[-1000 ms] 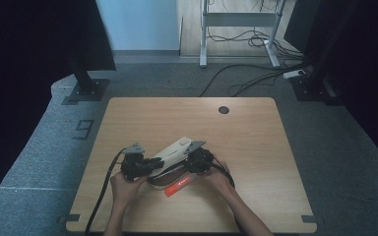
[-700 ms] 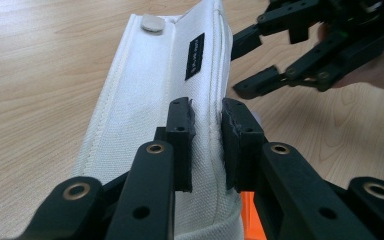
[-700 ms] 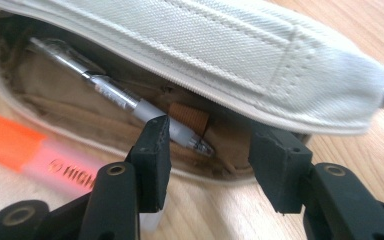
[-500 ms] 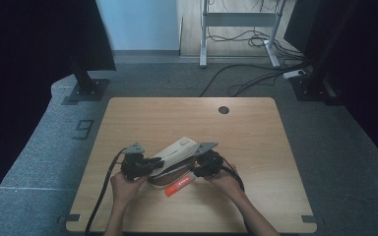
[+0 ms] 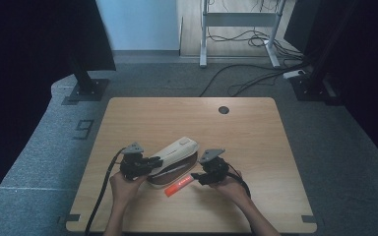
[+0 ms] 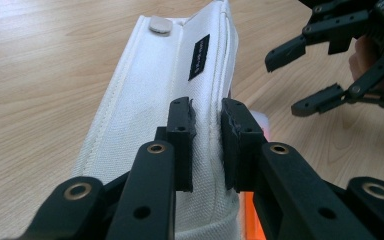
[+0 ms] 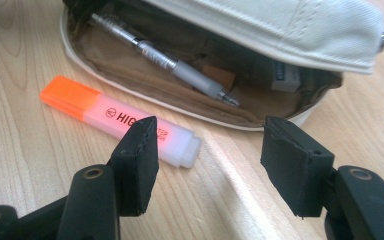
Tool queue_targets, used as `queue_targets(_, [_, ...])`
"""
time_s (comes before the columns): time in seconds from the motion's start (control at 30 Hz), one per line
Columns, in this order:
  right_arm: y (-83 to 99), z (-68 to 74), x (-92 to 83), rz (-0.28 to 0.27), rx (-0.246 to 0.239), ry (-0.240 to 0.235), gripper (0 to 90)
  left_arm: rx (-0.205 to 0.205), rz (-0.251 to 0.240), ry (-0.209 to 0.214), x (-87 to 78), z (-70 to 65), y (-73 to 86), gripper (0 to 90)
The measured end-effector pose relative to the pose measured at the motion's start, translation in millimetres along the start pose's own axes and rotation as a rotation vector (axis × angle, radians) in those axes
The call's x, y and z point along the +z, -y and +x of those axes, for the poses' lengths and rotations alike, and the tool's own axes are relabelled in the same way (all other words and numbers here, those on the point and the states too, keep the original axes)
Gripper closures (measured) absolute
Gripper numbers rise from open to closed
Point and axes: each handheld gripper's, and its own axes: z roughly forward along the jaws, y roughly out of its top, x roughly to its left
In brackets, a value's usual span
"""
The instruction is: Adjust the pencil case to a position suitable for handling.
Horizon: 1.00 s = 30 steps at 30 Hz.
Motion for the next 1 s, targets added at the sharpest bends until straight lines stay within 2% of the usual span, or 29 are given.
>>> queue_targets(0.6, [-9.2, 19.7, 42.6, 0.018, -0.041, -0.11, 36.1, -0.011, -0.001, -0.002, -2.3, 3.1, 0.9, 75.7])
queue_targets(0.8, [-9.3, 22.5, 44.5, 0.02, -0.047, -0.146, 35.9, -0.011, 0.001, 0.001, -2.1, 3.1, 0.9, 75.7])
queue_targets(1.0, [-1.7, 21.3, 42.3, 0.032, -0.047, -0.15, 35.9, -0.012, 0.003, 0.002, -1.8, 3.3, 0.9, 75.6])
